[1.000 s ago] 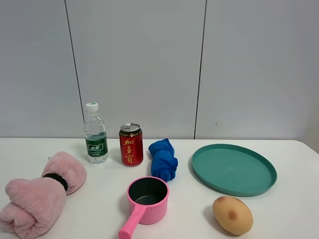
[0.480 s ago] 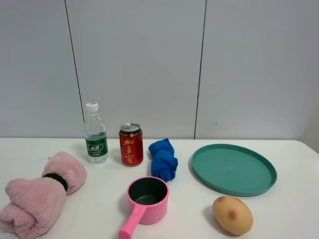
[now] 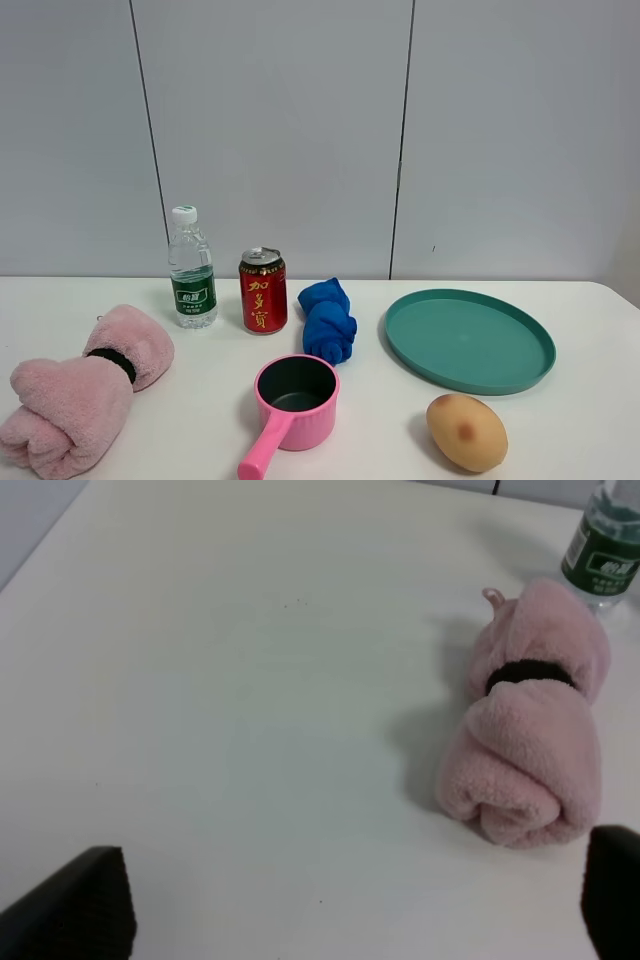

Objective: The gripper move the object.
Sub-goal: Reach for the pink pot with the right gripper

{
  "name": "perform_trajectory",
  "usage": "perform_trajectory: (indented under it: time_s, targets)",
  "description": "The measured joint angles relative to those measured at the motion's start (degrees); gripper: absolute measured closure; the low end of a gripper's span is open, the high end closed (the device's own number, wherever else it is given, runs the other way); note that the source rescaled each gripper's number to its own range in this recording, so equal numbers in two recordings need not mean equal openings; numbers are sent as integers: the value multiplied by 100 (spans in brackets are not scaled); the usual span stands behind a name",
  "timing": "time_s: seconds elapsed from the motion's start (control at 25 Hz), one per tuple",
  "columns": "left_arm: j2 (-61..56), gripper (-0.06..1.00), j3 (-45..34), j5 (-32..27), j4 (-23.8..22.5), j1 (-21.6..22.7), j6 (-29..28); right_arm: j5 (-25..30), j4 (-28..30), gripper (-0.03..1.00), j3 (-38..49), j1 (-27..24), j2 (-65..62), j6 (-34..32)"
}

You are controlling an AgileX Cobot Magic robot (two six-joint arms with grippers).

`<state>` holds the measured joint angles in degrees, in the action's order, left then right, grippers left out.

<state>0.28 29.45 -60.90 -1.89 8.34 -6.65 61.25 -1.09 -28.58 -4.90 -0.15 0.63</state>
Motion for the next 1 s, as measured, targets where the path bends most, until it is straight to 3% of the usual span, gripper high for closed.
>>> perform_trajectory:
  time_s: [0.24, 0.48, 0.68, 1.0]
  targets:
    - [0, -6, 0, 0, 0, 0, 0, 5, -21, -3, 0, 0, 235, 0]
    - [0, -6, 0, 0, 0, 0, 5, -193, -160, -3, -286, 0, 1636, 25]
    - [0, -6, 0, 0, 0, 0, 5, -356, -517, -3, -1397, 0, 2684, 58]
    - [0, -6, 0, 0, 0, 0, 5, 211, -1217, -3, -3385, 0, 4337, 58]
